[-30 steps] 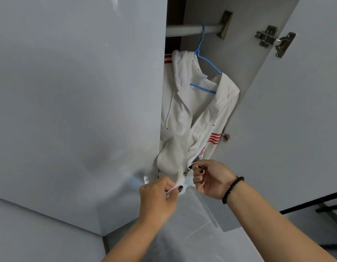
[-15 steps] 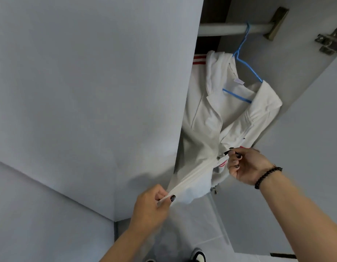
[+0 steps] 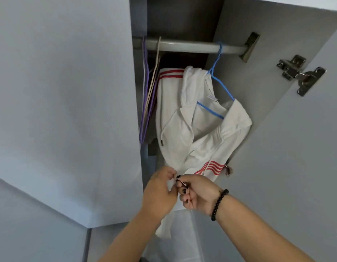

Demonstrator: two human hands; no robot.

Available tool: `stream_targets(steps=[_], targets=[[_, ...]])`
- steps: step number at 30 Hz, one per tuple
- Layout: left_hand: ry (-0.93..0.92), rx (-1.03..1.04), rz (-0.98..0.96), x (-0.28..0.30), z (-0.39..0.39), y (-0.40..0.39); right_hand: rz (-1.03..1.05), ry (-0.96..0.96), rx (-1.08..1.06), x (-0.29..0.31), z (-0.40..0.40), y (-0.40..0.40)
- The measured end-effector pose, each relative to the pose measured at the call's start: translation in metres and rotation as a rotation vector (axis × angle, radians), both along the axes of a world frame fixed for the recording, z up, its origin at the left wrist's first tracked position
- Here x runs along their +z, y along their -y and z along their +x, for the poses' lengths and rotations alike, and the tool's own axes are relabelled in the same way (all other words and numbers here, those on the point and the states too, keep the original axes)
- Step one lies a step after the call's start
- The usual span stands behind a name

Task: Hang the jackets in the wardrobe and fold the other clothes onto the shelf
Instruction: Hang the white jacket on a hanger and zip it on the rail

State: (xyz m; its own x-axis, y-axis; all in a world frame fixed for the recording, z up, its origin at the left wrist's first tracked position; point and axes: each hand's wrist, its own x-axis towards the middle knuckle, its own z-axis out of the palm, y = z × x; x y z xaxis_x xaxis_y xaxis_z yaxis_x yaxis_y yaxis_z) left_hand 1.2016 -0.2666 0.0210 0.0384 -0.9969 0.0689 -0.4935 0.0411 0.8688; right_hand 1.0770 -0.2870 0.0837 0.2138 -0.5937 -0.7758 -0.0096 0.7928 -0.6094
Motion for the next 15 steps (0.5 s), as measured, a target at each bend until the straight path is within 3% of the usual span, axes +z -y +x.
stream_targets(steps=[15], targets=[[0.300,-0.027,0.038,-0.015,-0.015,0.014,0.020,0.062,-0.203,0.006,-0.030,0.047]])
